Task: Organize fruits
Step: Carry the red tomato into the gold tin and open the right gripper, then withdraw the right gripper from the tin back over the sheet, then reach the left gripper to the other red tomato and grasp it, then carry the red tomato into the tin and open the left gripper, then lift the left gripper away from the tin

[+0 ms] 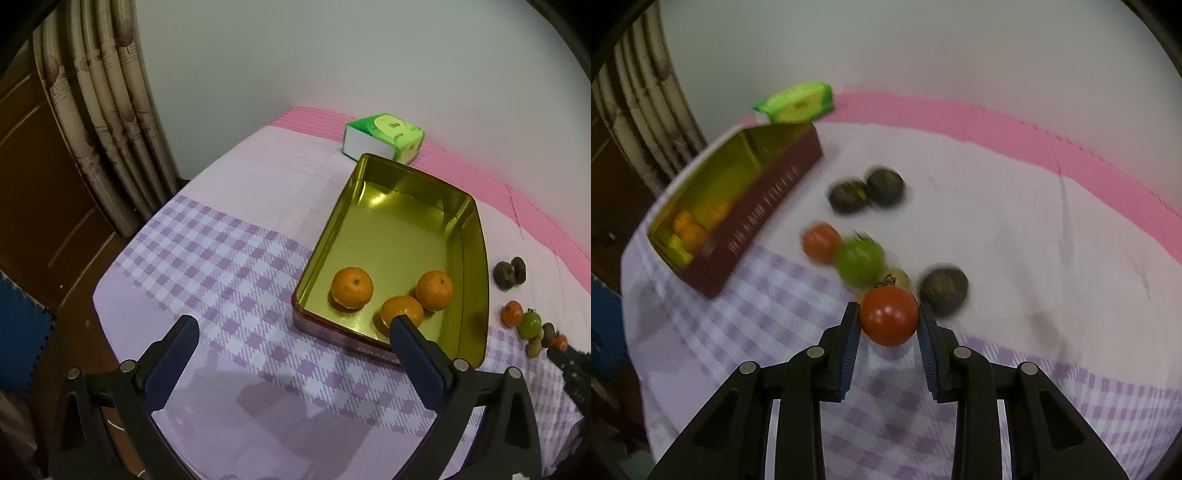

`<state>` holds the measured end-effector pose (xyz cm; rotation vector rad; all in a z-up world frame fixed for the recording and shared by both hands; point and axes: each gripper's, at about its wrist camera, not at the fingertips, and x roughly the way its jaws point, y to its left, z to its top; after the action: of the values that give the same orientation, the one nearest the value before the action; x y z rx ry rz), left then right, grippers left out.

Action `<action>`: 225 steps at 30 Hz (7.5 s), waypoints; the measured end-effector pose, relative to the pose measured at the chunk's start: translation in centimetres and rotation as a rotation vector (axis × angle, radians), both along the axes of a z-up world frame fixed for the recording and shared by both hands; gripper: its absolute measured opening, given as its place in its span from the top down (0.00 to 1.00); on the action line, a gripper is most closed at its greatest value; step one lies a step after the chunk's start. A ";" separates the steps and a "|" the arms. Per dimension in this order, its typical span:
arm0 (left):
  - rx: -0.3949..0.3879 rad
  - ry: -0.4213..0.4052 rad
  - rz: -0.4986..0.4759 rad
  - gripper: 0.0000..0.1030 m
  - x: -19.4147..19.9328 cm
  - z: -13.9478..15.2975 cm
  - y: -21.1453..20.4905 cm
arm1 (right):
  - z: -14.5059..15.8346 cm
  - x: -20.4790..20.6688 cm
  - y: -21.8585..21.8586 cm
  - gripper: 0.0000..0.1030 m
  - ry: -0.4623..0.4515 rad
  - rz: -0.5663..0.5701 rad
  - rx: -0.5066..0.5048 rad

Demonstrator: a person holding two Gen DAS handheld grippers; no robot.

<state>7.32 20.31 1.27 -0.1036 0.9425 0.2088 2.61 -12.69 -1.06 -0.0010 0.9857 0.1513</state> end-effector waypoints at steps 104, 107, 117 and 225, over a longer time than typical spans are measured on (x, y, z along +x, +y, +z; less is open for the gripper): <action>0.046 0.065 -0.603 0.44 5.4 -4.4 -22.9 | -5.2 5.1 -15.1 0.00 -0.044 -0.267 -0.081; 0.047 0.078 -0.611 0.46 5.8 -4.8 -23.3 | -5.2 5.0 -15.2 0.00 -0.044 -0.267 -0.081; 0.028 0.113 -0.619 0.49 7.6 -6.1 -24.2 | -5.2 5.0 -15.2 0.00 -0.044 -0.267 -0.081; 0.035 -0.006 -0.183 0.29 4.7 -1.1 -4.9 | -4.8 1.2 -12.4 0.09 0.012 -0.207 -0.088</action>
<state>12.06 15.41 0.19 0.0138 0.9361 0.0558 3.78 -25.13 -5.89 0.0215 0.9976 -0.0825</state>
